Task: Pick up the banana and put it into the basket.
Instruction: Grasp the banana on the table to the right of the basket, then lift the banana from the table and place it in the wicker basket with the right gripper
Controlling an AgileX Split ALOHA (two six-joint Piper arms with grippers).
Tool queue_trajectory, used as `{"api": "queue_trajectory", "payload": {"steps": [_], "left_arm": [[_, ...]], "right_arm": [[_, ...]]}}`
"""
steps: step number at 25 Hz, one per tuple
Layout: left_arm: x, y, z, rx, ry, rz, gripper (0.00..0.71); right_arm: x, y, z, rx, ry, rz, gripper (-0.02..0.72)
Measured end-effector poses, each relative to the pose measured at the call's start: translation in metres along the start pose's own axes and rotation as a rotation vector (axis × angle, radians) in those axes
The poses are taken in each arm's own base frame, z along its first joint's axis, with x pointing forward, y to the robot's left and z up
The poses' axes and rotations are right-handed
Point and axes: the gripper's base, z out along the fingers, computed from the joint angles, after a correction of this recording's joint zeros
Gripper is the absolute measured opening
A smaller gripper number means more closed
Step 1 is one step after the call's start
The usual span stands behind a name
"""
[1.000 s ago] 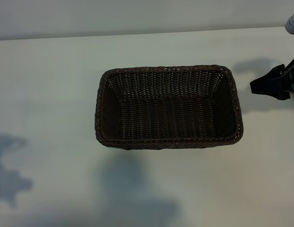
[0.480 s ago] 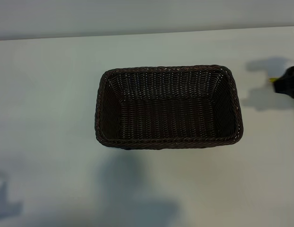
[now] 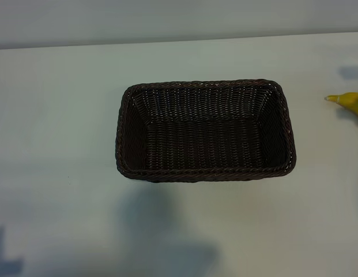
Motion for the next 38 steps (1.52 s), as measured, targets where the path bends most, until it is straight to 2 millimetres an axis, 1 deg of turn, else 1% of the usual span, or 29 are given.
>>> {"api": "queue_trajectory", "payload": {"steps": [3, 6, 9, 15, 20, 21, 22, 23, 24, 25, 27, 30, 32, 35, 38], "left_arm": [[0.0, 0.0, 0.0, 0.0, 0.0, 0.0, 0.569], [0.0, 0.0, 0.0, 0.0, 0.0, 0.0, 0.569], [0.0, 0.0, 0.0, 0.0, 0.0, 0.0, 0.569], [0.0, 0.0, 0.0, 0.0, 0.0, 0.0, 0.569], [0.0, 0.0, 0.0, 0.0, 0.0, 0.0, 0.569], [0.0, 0.0, 0.0, 0.0, 0.0, 0.0, 0.569], [0.0, 0.0, 0.0, 0.0, 0.0, 0.0, 0.569], [0.0, 0.0, 0.0, 0.0, 0.0, 0.0, 0.569], [0.0, 0.0, 0.0, 0.0, 0.0, 0.0, 0.569], [0.0, 0.0, 0.0, 0.0, 0.0, 0.0, 0.569], [0.0, 0.0, 0.0, 0.0, 0.0, 0.0, 0.569], [0.0, 0.0, 0.0, 0.0, 0.0, 0.0, 0.569], [0.0, 0.0, 0.0, 0.0, 0.0, 0.0, 0.569], [0.0, 0.0, 0.0, 0.0, 0.0, 0.0, 0.569], [0.0, 0.0, 0.0, 0.0, 0.0, 0.0, 0.569]], "right_arm": [[-0.014, -0.006, 0.014, -0.012, 0.038, -0.005, 0.606], [-0.021, -0.003, 0.03, -0.061, 0.093, -0.047, 0.606], [-0.024, 0.001, 0.047, -0.105, 0.13, -0.058, 0.606], [-0.017, 0.003, 0.076, -0.124, 0.196, -0.069, 0.605], [-0.011, 0.005, 0.092, -0.134, 0.239, -0.065, 0.602], [-0.011, 0.005, 0.093, -0.135, 0.242, -0.063, 0.586], [-0.011, 0.005, 0.093, -0.136, 0.242, -0.065, 0.554], [-0.011, 0.005, 0.093, -0.136, 0.241, -0.068, 0.51], [-0.011, 0.005, 0.093, -0.136, 0.241, -0.068, 0.439], [-0.011, 0.005, 0.093, -0.136, 0.241, -0.067, 0.417], [-0.011, 0.005, 0.093, -0.137, 0.243, -0.067, 0.418], [-0.013, 0.005, 0.088, -0.147, 0.274, -0.069, 0.418], [-0.022, 0.004, 0.073, -0.154, 0.284, -0.07, 0.418], [-0.05, -0.001, 0.033, -0.15, 0.223, -0.077, 0.418], [-0.072, 0.004, -0.002, -0.153, 0.164, -0.106, 0.416]]}}
